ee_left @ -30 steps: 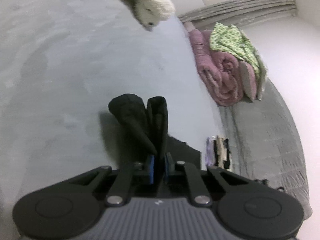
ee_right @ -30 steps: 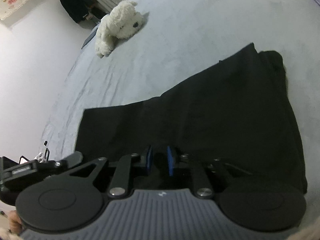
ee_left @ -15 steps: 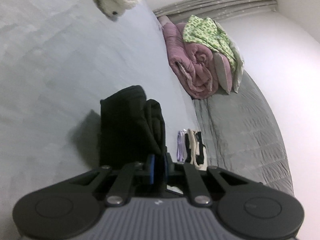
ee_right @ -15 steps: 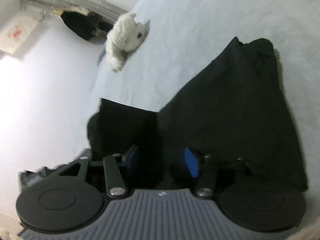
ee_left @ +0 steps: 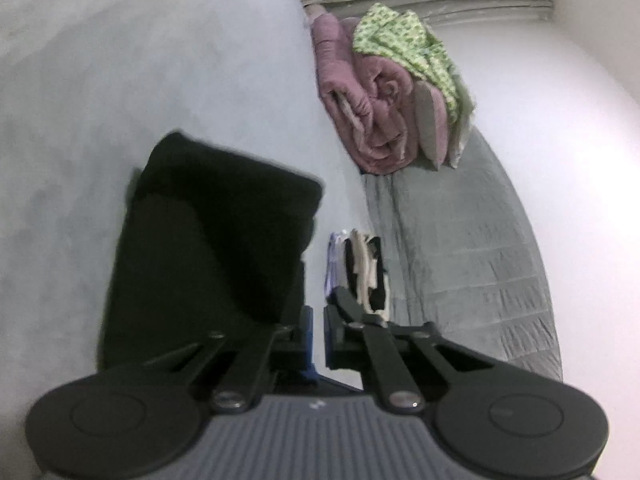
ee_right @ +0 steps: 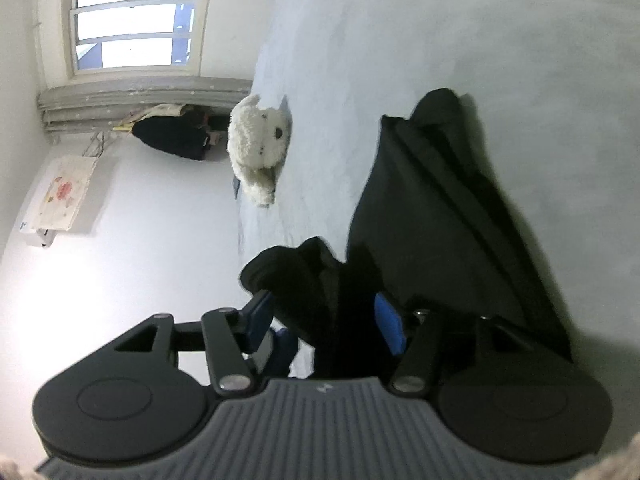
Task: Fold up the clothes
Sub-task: 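Lift the edge with both grippers and fold it over the bundle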
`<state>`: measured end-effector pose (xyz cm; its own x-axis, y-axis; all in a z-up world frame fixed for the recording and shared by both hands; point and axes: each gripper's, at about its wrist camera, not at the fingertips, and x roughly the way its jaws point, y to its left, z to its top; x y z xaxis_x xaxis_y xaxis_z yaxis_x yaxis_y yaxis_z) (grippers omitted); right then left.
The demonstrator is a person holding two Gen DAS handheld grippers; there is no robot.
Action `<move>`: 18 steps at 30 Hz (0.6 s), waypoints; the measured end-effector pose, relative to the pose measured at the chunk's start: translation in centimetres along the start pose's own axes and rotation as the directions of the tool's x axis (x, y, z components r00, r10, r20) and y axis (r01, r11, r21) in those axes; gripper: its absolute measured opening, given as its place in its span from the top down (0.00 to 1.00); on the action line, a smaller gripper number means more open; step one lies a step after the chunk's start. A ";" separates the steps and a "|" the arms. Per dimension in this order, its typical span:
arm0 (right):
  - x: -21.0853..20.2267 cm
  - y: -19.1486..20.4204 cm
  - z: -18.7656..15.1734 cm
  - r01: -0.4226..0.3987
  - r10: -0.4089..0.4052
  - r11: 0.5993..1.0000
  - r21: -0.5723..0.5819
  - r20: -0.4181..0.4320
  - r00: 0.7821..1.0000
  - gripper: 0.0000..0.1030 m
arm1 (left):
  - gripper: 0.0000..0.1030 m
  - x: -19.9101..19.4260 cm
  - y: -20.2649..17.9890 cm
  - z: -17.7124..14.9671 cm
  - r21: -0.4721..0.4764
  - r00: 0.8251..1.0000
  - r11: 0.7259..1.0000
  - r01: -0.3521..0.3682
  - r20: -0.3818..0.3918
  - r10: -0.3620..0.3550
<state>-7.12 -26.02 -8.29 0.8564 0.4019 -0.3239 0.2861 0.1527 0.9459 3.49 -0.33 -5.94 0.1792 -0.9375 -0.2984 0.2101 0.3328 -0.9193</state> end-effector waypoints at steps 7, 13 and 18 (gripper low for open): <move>1.2 0.4 0.8 0.009 -0.009 1.000 -0.003 -0.005 1.000 0.41 | 0.95 1.6 -0.3 -0.5 0.019 0.999 1.000 -0.006 -0.038 0.006; 2.7 1.6 1.0 0.025 -0.025 0.998 -0.063 -0.001 1.000 0.40 | 0.93 -1.0 -2.3 -0.4 0.089 0.999 0.995 0.039 -0.009 -0.038; 3.9 2.9 0.4 0.056 -0.055 0.987 -0.152 0.007 0.998 0.37 | 0.90 -4.3 -2.3 0.3 0.125 0.997 0.992 0.001 0.083 -0.011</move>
<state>-2.78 -24.42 -6.77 0.8422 0.3869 -0.3756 0.2645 0.3106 0.9130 2.54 2.99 -2.44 0.2558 -0.9294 -0.2660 0.3288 0.3424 -0.8802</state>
